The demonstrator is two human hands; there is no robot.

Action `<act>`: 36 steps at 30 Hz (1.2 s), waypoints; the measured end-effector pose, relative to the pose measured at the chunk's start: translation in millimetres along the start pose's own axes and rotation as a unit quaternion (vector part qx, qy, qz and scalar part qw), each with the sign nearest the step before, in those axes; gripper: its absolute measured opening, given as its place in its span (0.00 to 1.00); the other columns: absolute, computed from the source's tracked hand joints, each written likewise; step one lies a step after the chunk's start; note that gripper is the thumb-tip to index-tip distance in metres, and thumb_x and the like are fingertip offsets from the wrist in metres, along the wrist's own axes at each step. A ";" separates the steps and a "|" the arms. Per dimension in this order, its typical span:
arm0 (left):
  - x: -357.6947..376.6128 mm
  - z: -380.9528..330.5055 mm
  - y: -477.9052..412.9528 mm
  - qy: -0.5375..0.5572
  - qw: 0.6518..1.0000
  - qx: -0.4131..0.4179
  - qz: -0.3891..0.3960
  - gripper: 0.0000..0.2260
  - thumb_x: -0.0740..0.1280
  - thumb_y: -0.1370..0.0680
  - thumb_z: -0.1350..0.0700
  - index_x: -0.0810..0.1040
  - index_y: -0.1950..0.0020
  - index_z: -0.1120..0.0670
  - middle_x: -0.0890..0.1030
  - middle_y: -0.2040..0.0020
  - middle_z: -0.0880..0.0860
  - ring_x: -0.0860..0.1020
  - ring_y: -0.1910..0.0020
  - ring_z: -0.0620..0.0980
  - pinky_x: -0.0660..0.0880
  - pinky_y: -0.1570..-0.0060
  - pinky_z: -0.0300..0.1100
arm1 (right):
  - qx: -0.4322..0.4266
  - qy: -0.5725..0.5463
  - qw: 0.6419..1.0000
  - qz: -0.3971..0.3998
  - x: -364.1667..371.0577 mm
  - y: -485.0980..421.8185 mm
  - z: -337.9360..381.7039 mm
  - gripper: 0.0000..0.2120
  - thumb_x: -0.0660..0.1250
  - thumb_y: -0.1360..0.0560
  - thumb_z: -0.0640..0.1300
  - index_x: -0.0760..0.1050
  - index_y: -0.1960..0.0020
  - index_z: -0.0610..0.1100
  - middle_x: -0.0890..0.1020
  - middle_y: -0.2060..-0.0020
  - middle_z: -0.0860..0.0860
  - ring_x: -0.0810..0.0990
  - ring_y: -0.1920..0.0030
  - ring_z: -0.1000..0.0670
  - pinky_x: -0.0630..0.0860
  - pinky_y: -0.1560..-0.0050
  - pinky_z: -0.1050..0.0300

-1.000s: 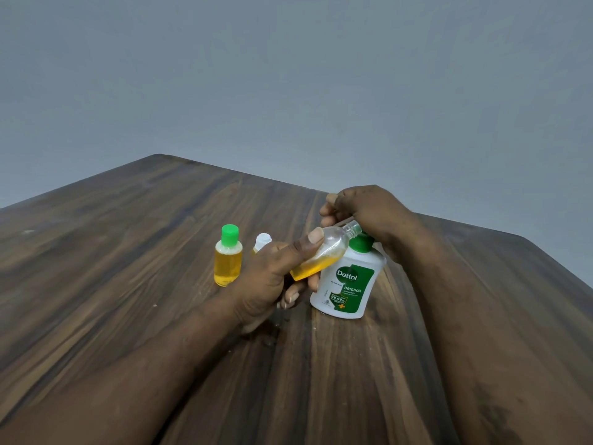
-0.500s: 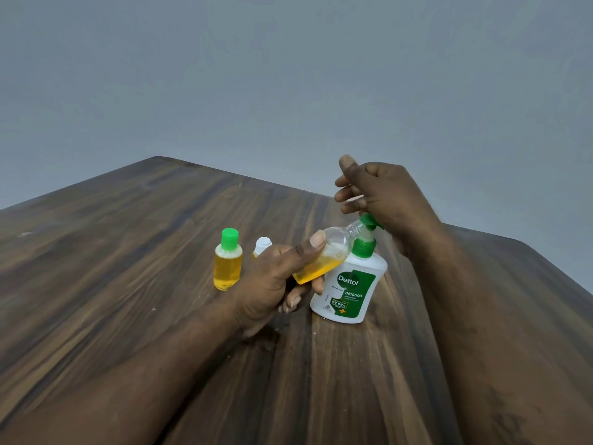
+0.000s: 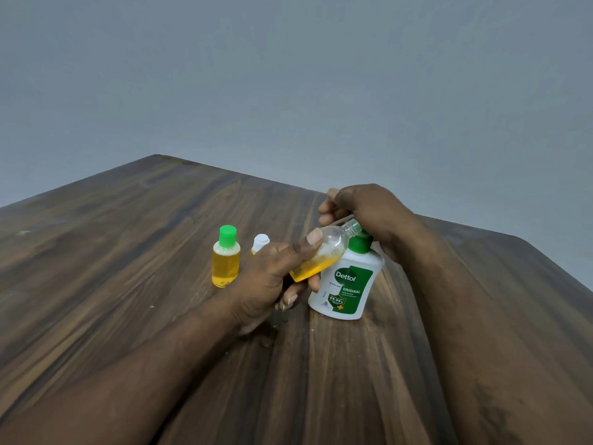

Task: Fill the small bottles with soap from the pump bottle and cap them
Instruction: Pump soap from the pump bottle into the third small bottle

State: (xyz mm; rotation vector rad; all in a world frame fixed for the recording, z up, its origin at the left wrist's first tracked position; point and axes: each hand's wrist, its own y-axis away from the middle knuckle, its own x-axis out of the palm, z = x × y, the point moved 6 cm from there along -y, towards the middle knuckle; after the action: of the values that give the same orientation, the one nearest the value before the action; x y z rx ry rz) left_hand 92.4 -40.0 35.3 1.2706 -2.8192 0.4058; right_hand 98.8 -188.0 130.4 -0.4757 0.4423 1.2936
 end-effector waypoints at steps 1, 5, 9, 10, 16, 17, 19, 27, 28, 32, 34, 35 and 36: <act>0.2 0.0 -0.2 0.002 1.000 0.002 0.002 0.31 0.64 0.23 0.33 0.80 0.67 0.60 0.65 0.79 0.56 0.63 0.80 0.50 0.63 0.75 0.39 | -0.011 -0.006 1.000 -0.009 -2.3 0.3 2.1 0.15 0.63 0.16 0.47 0.84 0.52 0.41 0.89 0.59 0.47 0.85 0.56 0.53 0.79 0.38 0.44; 1.7 -0.4 -0.1 0.006 1.000 0.004 0.014 0.31 0.65 0.25 0.32 0.80 0.66 0.60 0.66 0.78 0.56 0.64 0.79 0.50 0.62 0.73 0.40 | -0.059 -0.021 0.997 -0.041 -11.5 5.7 14.5 0.21 0.64 0.16 0.57 0.84 0.50 0.41 0.88 0.59 0.47 0.85 0.60 0.49 0.81 0.47 0.48; 1.2 0.0 -0.1 0.007 1.000 0.005 0.010 0.31 0.65 0.25 0.32 0.80 0.66 0.61 0.65 0.78 0.56 0.63 0.79 0.51 0.62 0.72 0.41 | -0.069 -0.025 0.993 -0.089 -22.9 3.9 16.9 0.24 0.64 0.19 0.64 0.84 0.50 0.44 0.88 0.59 0.49 0.86 0.61 0.50 0.76 0.57 0.55; 0.9 -0.2 -0.2 0.007 1.000 0.006 0.010 0.31 0.65 0.25 0.32 0.80 0.65 0.61 0.65 0.78 0.56 0.63 0.79 0.51 0.63 0.73 0.41 | -0.070 -0.023 0.993 -0.090 -22.1 2.2 15.1 0.22 0.66 0.19 0.63 0.84 0.50 0.43 0.88 0.59 0.49 0.86 0.61 0.50 0.79 0.56 0.54; -0.3 0.0 -1.0 0.006 1.000 0.001 0.000 0.31 0.64 0.22 0.33 0.80 0.66 0.61 0.66 0.78 0.56 0.63 0.79 0.50 0.61 0.72 0.42 | -0.033 -0.016 0.999 -0.008 -3.7 -3.0 0.4 0.12 0.69 0.18 0.47 0.84 0.49 0.38 0.89 0.57 0.45 0.85 0.58 0.50 0.80 0.44 0.47; -0.3 0.5 -1.1 0.005 1.000 0.001 -0.002 0.31 0.64 0.22 0.34 0.80 0.66 0.61 0.65 0.79 0.56 0.63 0.80 0.50 0.61 0.73 0.41 | -0.029 -0.016 0.999 -0.004 -2.3 -2.4 -0.9 0.12 0.69 0.18 0.46 0.84 0.49 0.37 0.88 0.56 0.44 0.84 0.58 0.50 0.80 0.46 0.49; 0.1 1.0 -0.9 0.000 1.000 -0.002 -0.003 0.31 0.63 0.22 0.34 0.80 0.67 0.61 0.65 0.79 0.56 0.63 0.80 0.49 0.61 0.74 0.40 | -0.010 -0.019 1.000 0.009 0.7 -0.8 -4.5 0.12 0.68 0.17 0.45 0.84 0.50 0.38 0.88 0.54 0.43 0.83 0.58 0.49 0.79 0.50 0.51; -0.1 1.8 -1.2 -0.007 1.000 -0.003 -0.004 0.31 0.65 0.24 0.31 0.80 0.66 0.60 0.65 0.79 0.55 0.63 0.80 0.50 0.62 0.74 0.39 | -0.027 -0.025 0.999 -0.017 -3.1 -1.1 -1.6 0.12 0.69 0.18 0.49 0.84 0.53 0.41 0.88 0.58 0.46 0.84 0.58 0.49 0.80 0.40 0.43; 0.0 1.6 -1.3 -0.004 1.000 -0.004 -0.003 0.32 0.65 0.25 0.31 0.80 0.66 0.61 0.65 0.79 0.56 0.63 0.80 0.50 0.62 0.74 0.40 | -0.039 -0.026 0.999 -0.026 -6.6 -1.0 0.6 0.13 0.70 0.19 0.51 0.84 0.53 0.41 0.88 0.59 0.47 0.85 0.58 0.49 0.81 0.40 0.43; 0.5 0.4 -1.7 -0.004 1.000 0.001 0.006 0.32 0.65 0.26 0.31 0.81 0.65 0.61 0.66 0.78 0.57 0.63 0.79 0.50 0.62 0.73 0.42 | -0.076 -0.019 0.995 -0.060 -20.4 3.5 12.8 0.21 0.67 0.19 0.61 0.84 0.51 0.42 0.88 0.59 0.49 0.86 0.59 0.50 0.82 0.49 0.52; 0.4 -0.2 -1.4 -0.002 1.000 0.001 0.003 0.32 0.65 0.26 0.31 0.81 0.65 0.61 0.66 0.78 0.56 0.63 0.80 0.50 0.62 0.73 0.42 | -0.074 -0.040 0.993 -0.084 -24.5 4.0 13.3 0.24 0.64 0.18 0.63 0.84 0.50 0.42 0.88 0.59 0.48 0.86 0.60 0.49 0.79 0.56 0.57; 0.6 -0.4 -1.2 -0.001 1.000 0.001 0.004 0.32 0.65 0.26 0.31 0.81 0.65 0.61 0.66 0.78 0.56 0.63 0.80 0.49 0.61 0.73 0.42 | -0.072 -0.046 0.992 -0.096 -24.9 3.5 12.6 0.25 0.64 0.18 0.63 0.84 0.50 0.42 0.88 0.59 0.48 0.86 0.60 0.49 0.78 0.58 0.58; 1.1 -0.8 -1.0 0.001 1.000 0.002 0.005 0.31 0.65 0.26 0.31 0.81 0.65 0.61 0.66 0.79 0.56 0.63 0.80 0.49 0.61 0.73 0.42 | -0.070 -0.045 0.992 -0.100 -23.8 2.5 11.6 0.24 0.64 0.18 0.63 0.84 0.50 0.42 0.88 0.59 0.48 0.86 0.60 0.49 0.79 0.57 0.57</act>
State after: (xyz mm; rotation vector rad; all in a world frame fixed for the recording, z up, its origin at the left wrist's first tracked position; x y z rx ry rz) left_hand 92.3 -41.3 36.4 1.2560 -2.8265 0.4132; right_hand 91.7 -200.0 153.1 -0.5618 0.2234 1.1511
